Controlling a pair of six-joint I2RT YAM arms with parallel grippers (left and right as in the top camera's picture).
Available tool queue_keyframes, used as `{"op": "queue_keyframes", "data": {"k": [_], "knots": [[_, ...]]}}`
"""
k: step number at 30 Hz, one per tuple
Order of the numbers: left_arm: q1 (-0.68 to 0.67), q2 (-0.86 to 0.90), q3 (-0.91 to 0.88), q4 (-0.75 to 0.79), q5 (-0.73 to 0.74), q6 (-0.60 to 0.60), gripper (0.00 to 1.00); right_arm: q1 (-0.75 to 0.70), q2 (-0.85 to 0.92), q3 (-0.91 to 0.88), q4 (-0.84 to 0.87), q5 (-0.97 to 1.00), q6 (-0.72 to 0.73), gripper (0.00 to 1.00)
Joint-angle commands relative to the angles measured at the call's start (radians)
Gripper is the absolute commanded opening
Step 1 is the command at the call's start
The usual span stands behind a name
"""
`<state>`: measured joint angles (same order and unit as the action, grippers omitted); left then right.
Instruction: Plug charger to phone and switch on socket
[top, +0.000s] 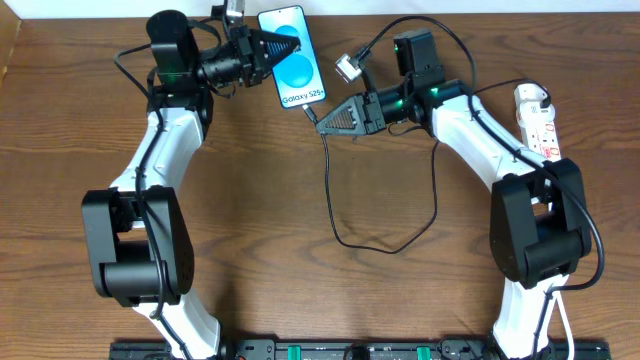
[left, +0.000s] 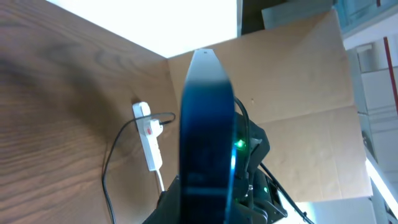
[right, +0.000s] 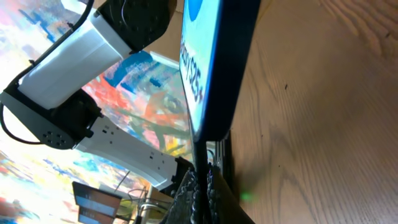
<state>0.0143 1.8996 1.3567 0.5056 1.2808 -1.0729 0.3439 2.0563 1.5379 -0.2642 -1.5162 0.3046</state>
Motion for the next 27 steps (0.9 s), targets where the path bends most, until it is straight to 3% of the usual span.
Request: {"op": "queue_keyframes", "data": {"k": [1,14,27], "knots": [[-0.007,-0.024,0.02,0.012,-0.053,0.006,0.07,-0.01,-0.008,0.009,0.008,-0.008,0.006,0.01],[-0.007,-0.024,0.02,0.012,-0.097,0.006,0.07,-0.009,-0.008,0.009,0.138,-0.001,0.11,0.01],[-0.007,-0.024,0.02,0.013,-0.246,0.001,0.07,-0.058,-0.008,0.006,0.078,-0.045,0.111,0.01]]}}
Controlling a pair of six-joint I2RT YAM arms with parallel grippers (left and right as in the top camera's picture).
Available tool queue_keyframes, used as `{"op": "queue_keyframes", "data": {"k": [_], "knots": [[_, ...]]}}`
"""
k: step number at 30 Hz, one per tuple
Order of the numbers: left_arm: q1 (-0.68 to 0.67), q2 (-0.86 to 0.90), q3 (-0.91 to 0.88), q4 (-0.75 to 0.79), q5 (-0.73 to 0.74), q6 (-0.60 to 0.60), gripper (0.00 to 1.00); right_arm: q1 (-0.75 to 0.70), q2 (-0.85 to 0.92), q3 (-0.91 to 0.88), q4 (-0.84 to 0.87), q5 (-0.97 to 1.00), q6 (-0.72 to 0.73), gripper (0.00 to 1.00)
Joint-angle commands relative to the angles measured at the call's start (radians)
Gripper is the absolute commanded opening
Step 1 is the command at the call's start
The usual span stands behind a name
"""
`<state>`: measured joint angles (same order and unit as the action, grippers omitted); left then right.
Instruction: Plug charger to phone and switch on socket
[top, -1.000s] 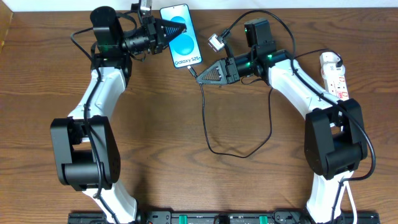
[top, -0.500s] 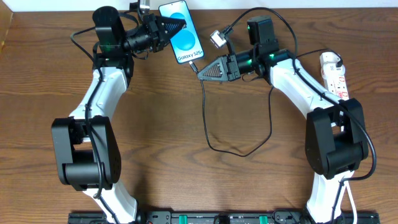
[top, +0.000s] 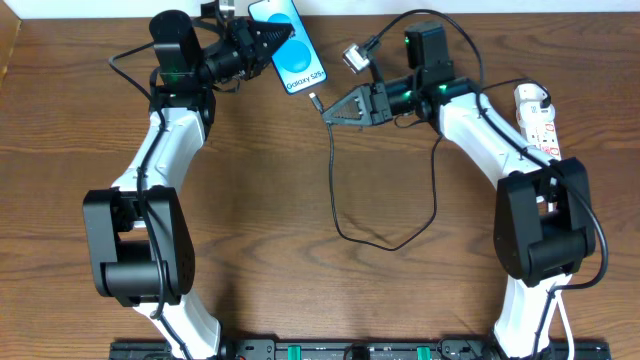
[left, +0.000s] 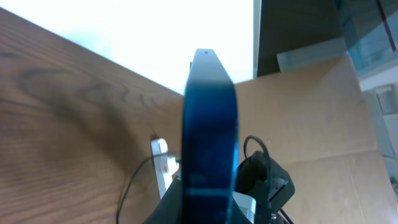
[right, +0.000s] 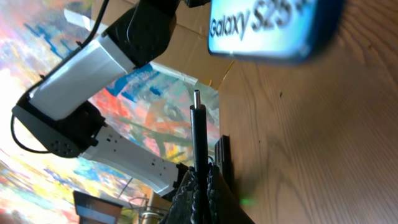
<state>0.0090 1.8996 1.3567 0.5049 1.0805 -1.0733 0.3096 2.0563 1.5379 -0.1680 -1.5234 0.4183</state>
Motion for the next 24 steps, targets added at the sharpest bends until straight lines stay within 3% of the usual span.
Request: {"op": "queue_keyframes", "data": {"k": [1,6,11,15,20,24], "knots": [[-0.002,-0.024,0.02,0.016,-0.047,-0.002,0.07,-0.028,-0.008,0.004,-0.034,-0.039,-0.016,0.01],[-0.002,-0.024,0.02,0.107,-0.022,-0.074,0.07,-0.041,-0.008,0.004,-0.223,-0.039,-0.166,0.01],[-0.007,-0.024,0.02,0.401,-0.012,-0.229,0.07,-0.064,-0.008,0.004,-0.64,-0.039,-0.584,0.01],[-0.014,-0.024,0.02,0.473,-0.003,-0.285,0.07,-0.087,-0.008,0.004,-0.88,-0.039,-0.854,0.01],[-0.029,-0.024,0.02,0.433,0.008,-0.286,0.07,-0.085,-0.008,0.005,-0.912,-0.039,-0.916,0.01],[-0.064,-0.024,0.02,0.37,-0.006,-0.286,0.07,-0.085,-0.008,0.005,-0.829,-0.039,-0.832,0.01]]}}
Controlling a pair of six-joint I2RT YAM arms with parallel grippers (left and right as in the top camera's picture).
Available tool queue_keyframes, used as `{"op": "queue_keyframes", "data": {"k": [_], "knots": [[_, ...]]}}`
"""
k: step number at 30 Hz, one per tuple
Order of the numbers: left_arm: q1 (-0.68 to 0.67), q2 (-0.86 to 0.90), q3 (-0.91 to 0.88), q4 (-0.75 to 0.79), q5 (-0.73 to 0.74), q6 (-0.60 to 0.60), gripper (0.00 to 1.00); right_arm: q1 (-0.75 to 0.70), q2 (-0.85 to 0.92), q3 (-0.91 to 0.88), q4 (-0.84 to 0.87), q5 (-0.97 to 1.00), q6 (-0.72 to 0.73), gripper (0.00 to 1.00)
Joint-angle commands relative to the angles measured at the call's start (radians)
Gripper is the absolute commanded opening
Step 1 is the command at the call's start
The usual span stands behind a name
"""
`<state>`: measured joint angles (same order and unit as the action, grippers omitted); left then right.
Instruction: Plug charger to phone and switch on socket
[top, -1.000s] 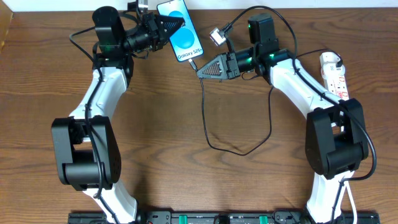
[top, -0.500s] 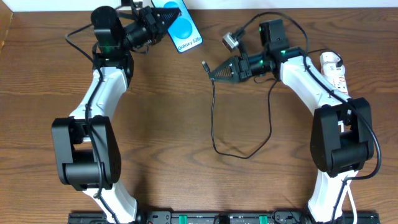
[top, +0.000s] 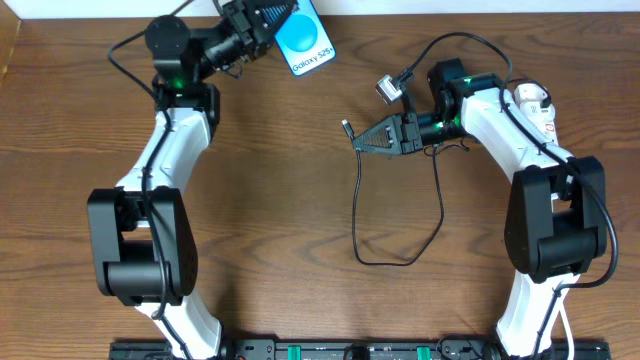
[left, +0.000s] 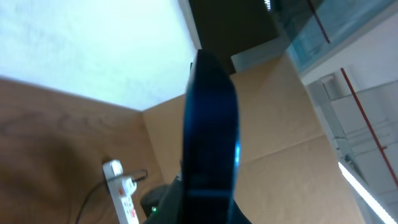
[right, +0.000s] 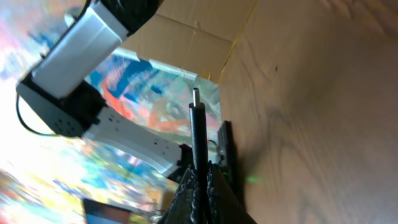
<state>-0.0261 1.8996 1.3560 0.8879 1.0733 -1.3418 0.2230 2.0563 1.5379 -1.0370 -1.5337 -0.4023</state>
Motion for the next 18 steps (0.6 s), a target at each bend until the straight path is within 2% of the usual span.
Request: {"op": "queue_keyframes", "data": {"k": [1,7,14,18], "knots": [[-0.039,-0.024,0.021,-0.026,-0.01,-0.017,0.07,0.002,-0.008,0.005,0.065,-0.028,0.022,0.01],[-0.065,-0.024,0.021,-0.081,-0.087,-0.01,0.07,-0.001,-0.013,0.018,0.24,-0.028,0.227,0.01],[-0.06,-0.024,0.021,-0.219,-0.096,-0.01,0.07,-0.013,-0.024,0.021,0.542,-0.028,0.53,0.01],[-0.051,-0.024,0.021,-0.245,-0.097,-0.01,0.07,-0.012,-0.032,0.021,0.674,-0.028,0.647,0.01]]}}
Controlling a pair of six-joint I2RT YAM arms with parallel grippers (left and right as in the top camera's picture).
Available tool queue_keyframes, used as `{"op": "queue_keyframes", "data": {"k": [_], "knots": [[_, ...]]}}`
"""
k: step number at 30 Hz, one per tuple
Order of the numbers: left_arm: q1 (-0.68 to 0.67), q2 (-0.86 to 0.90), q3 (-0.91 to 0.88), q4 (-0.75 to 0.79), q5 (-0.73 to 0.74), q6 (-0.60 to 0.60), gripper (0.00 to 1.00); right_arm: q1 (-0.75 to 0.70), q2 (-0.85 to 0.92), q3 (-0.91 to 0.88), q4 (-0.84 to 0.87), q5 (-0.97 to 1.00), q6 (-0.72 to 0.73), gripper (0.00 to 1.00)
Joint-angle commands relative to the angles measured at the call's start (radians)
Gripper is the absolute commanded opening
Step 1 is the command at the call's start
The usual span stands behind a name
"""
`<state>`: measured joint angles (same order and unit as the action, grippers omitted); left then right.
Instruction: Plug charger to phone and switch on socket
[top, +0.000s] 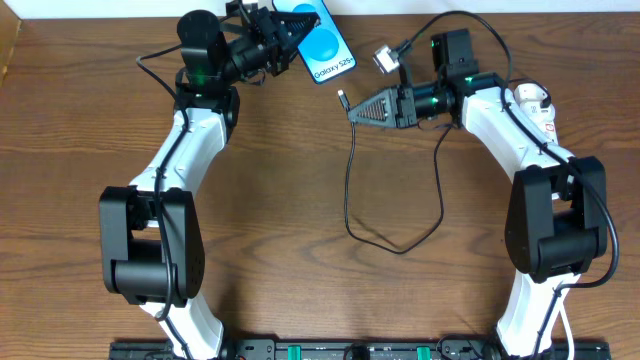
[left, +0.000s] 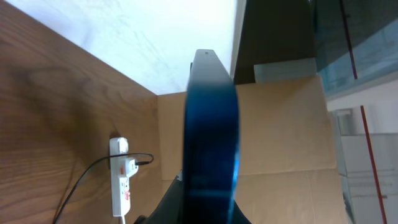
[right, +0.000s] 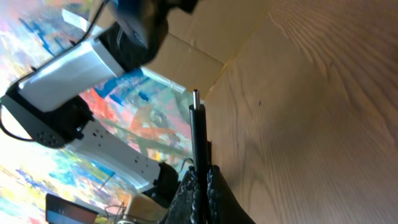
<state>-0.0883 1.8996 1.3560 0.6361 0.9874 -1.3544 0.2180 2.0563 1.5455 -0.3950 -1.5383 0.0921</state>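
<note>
A blue Galaxy phone (top: 328, 47) is held above the table's far edge, my left gripper (top: 287, 30) shut on its upper end. The left wrist view shows it edge-on (left: 210, 137). My right gripper (top: 362, 110) is shut on the black charger cable's plug (top: 343, 99), whose metal tip (right: 196, 95) points toward the phone's lower end, a short gap away. The cable (top: 348, 190) loops down over the table and back up to the white socket strip (top: 538, 112) at the far right, which also shows in the left wrist view (left: 120, 180).
A plug with a grey adapter (top: 384, 58) hangs on the cable behind my right wrist. The wooden table (top: 280, 230) extends below. A cardboard wall (left: 280, 137) stands behind the table.
The phone in my left gripper moved right and down toward the table's far edge. My right gripper carried the plug up and left, closer to the phone.
At first the plug sat against the phone's lower end, both held. Then the phone was lifted away up and left, the plug free in front of it. Later the two were far apart. Now they are close again, a small gap between them.
</note>
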Motion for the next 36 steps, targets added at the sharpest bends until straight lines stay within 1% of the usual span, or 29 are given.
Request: {"op": "queue_keyframes", "data": {"k": [1,3,10,12,18,36], "knots": [[0.014,-0.024,0.021,0.007,-0.01,0.003,0.07,-0.007,-0.035,0.013,0.049,-0.024,0.165,0.01],[0.02,-0.024,0.021,0.007,-0.013,0.007,0.07,-0.007,-0.042,0.013,0.067,-0.024,0.172,0.01],[0.029,-0.024,0.021,0.007,-0.012,0.08,0.07,0.0,-0.044,0.013,0.071,-0.024,0.172,0.01],[0.029,-0.024,0.021,0.006,-0.006,0.11,0.07,0.012,-0.044,0.013,0.082,-0.024,0.172,0.01],[0.029,-0.024,0.021,-0.008,0.008,0.147,0.07,0.037,-0.044,0.013,0.13,-0.023,0.193,0.01],[0.029,-0.024,0.021,-0.008,0.074,0.146,0.07,0.037,-0.044,0.013,0.153,-0.022,0.211,0.01]]}}
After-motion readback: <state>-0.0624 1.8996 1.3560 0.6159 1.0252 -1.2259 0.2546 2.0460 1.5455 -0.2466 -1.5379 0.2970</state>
